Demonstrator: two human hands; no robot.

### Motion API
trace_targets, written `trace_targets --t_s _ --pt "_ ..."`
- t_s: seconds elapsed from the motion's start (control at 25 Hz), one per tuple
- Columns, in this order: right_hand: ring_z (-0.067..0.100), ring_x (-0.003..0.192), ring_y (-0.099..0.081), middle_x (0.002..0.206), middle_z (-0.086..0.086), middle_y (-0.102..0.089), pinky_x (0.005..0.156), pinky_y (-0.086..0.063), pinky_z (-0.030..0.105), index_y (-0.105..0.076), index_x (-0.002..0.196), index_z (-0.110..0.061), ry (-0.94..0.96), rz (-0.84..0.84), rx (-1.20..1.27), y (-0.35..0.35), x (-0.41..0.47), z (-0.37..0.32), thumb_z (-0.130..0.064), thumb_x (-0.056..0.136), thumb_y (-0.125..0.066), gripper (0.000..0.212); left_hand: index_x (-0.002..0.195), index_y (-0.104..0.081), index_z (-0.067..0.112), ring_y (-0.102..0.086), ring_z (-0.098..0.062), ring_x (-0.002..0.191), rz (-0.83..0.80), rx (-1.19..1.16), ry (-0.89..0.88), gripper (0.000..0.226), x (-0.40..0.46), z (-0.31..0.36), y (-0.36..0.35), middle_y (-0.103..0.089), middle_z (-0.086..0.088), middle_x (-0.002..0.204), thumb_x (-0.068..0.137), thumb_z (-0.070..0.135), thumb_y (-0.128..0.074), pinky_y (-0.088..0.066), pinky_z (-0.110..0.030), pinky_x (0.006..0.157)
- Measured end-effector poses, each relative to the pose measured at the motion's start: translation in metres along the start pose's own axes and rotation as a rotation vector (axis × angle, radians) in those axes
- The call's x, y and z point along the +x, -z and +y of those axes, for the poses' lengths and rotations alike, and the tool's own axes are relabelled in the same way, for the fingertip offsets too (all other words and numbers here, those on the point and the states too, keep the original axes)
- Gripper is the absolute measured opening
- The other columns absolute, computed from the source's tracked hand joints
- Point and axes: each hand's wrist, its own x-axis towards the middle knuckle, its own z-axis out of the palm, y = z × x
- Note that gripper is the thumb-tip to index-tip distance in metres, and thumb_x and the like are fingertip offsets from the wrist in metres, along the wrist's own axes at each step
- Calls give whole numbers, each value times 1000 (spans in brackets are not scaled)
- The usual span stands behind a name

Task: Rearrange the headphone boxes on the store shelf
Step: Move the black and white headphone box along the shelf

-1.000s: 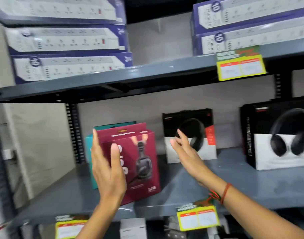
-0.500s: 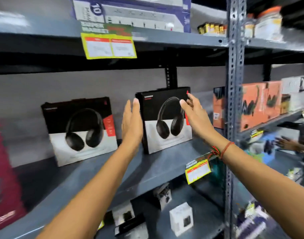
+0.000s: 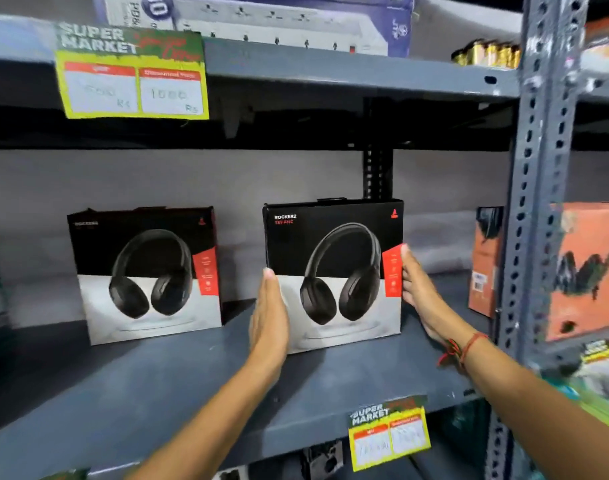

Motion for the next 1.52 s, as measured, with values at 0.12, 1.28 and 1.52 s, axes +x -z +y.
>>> trace_targets --t_s 0.12,1.28,1.52 --pt "16 111 -67 124 -1 -70 98 -50 37 -64 114 -32 20 -8 -36 5 -2 -21 -81 86 -36 63 139 -64 29 -50 -37 141 47 198 -6 104 11 12 16 -58 -12 151 77 95 -13 -33 -54 120" --pt "7 155 -20 166 -22 -25 128 -15 51 -30 155 -47 -15 -454 22 -260 -35 -31 -101 61 -44 109 135 -65 35 -58 -31 134 306 -79 18 125 104 -15 263 -65 -3 144 46 111 -21 -40 -55 117" --pt "6 155 -17 168 -20 -14 129 -13 45 -13 159 -42 -20 -495 58 -264 -40 -32 -97 64 -42 114 137 -64 30 -61 -34 127 290 -77 51 112 96 2 261 -69 -9 138 64 103 -20 -42 -54 115"
